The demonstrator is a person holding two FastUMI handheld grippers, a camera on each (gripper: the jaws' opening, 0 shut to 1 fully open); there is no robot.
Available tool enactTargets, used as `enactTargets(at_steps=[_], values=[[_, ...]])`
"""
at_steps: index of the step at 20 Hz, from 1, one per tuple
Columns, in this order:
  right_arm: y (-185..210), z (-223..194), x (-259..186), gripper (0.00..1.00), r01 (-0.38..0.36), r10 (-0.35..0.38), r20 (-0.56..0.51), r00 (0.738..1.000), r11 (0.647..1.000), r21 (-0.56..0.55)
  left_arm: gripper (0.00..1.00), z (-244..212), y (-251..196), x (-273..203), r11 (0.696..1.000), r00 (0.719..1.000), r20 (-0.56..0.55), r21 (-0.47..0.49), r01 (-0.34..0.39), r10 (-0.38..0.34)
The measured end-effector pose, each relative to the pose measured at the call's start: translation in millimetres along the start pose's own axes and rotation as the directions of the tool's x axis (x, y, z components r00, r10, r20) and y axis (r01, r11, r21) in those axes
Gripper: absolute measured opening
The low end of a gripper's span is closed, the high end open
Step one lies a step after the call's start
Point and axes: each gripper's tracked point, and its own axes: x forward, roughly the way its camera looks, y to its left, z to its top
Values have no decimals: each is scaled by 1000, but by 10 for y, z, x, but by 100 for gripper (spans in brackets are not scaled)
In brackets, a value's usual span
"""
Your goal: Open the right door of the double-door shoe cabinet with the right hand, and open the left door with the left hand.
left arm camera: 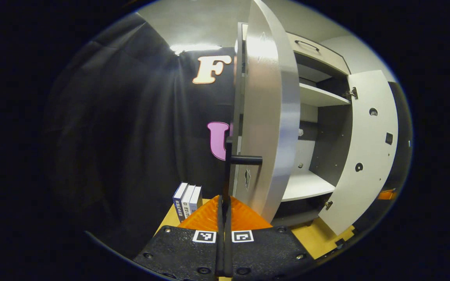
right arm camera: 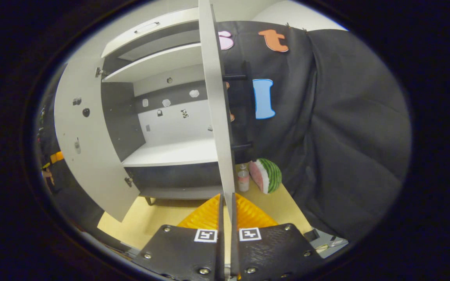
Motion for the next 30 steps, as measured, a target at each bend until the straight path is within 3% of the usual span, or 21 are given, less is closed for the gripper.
enactTargets(at_steps=[9, 14, 18, 22, 26, 30], values=[[-112, -32, -117, 6, 33, -33, 6, 999, 999, 21, 0, -19, 4, -28, 999, 1000, -6, -30, -26, 26], [14, 131, -199, 6, 18, -18, 40, 999, 1000, 19, 0, -18, 5, -26, 999, 999, -3, -37, -33, 33], [268, 294, -260, 6, -13, 16, 74, 997, 999, -41, 0, -27, 20, -49, 998, 999, -13, -35, -48, 47], [704, 475, -249, 6, -95, 103, 117, 988, 992, -79, 1, -18, 51, -72, 996, 997, -3, -44, -80, 80], [1065, 620, -163, 6, -168, 186, 149, 971, 978, -127, 12, 127, 137, -114, 993, 990, 74, -30, -115, 117], [1386, 777, -30, 6, -225, 253, 174, 952, 960, -165, 39, 123, 59, -315, 991, 991, 57, -60, -121, 124]])
